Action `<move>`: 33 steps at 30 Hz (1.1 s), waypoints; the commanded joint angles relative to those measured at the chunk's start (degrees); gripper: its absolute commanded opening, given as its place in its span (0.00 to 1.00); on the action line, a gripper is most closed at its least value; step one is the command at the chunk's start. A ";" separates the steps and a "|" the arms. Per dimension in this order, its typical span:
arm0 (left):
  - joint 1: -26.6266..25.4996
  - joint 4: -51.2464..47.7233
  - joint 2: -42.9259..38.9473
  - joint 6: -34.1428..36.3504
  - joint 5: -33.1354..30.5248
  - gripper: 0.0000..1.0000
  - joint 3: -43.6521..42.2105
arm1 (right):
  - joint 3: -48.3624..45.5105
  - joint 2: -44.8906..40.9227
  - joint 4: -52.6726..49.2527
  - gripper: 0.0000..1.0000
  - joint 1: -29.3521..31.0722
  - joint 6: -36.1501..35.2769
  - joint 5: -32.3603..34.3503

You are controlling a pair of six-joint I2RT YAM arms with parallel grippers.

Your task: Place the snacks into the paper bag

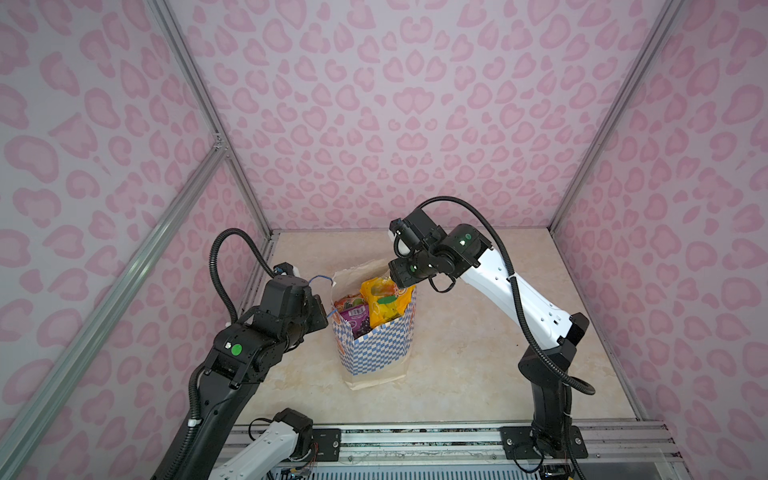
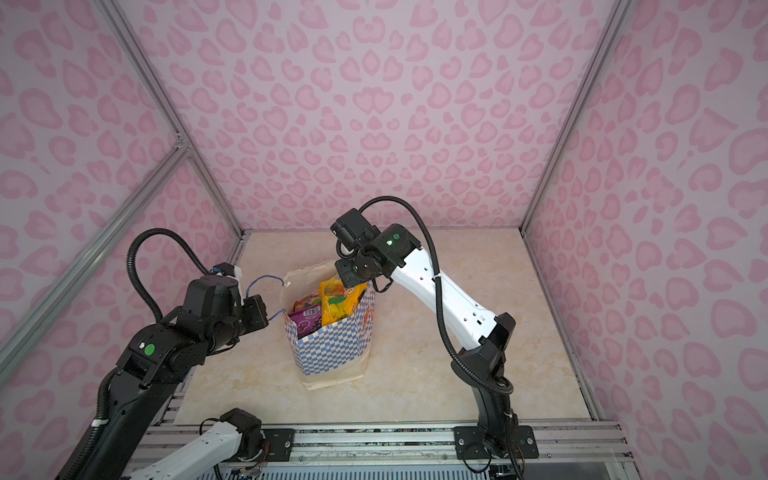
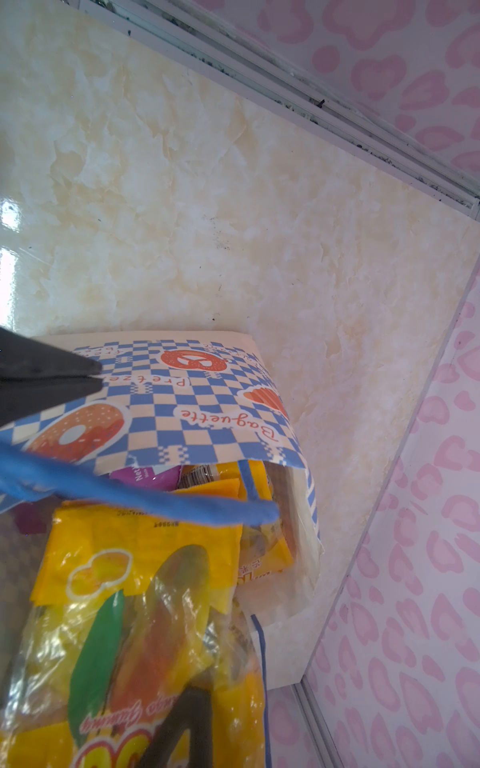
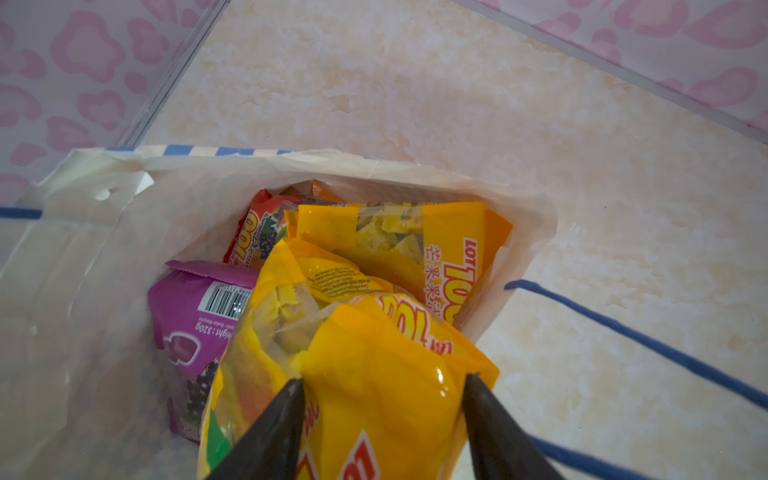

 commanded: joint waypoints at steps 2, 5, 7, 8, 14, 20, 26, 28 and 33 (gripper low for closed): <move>0.08 1.21 -0.03 0.26 -0.07 0.04 -0.41 | -5.54 -2.73 4.31 0.18 0.86 0.74 -8.70; 0.07 1.23 -0.04 0.26 -0.18 0.05 -0.27 | -6.58 -3.61 6.55 0.00 0.83 0.77 -12.14; 0.08 1.19 -0.03 0.26 -0.12 0.05 -0.18 | -4.99 -3.24 6.42 0.00 0.92 0.64 -13.77; 0.08 1.13 -0.06 0.26 -0.09 0.05 -0.14 | -4.08 -3.15 6.39 0.00 0.99 0.59 -14.62; 0.08 0.87 -0.07 0.26 -0.36 0.04 -0.45 | 3.36 -2.96 7.12 0.00 2.22 -0.14 -19.97; 0.08 0.95 0.30 0.31 -0.35 0.05 -0.36 | 6.57 -1.10 6.92 0.00 0.40 -3.62 -25.35; 0.08 0.86 0.56 0.62 -0.76 0.05 -0.21 | 4.79 1.55 6.27 0.00 -2.02 -6.10 -31.23; 0.00 0.86 0.64 0.61 -0.87 0.05 -0.20 | 4.51 2.58 5.50 0.00 -2.05 -6.83 -32.62; 0.08 1.08 0.97 0.70 -0.78 0.05 -0.09 | 2.18 4.57 5.10 0.00 -1.64 -8.43 -34.61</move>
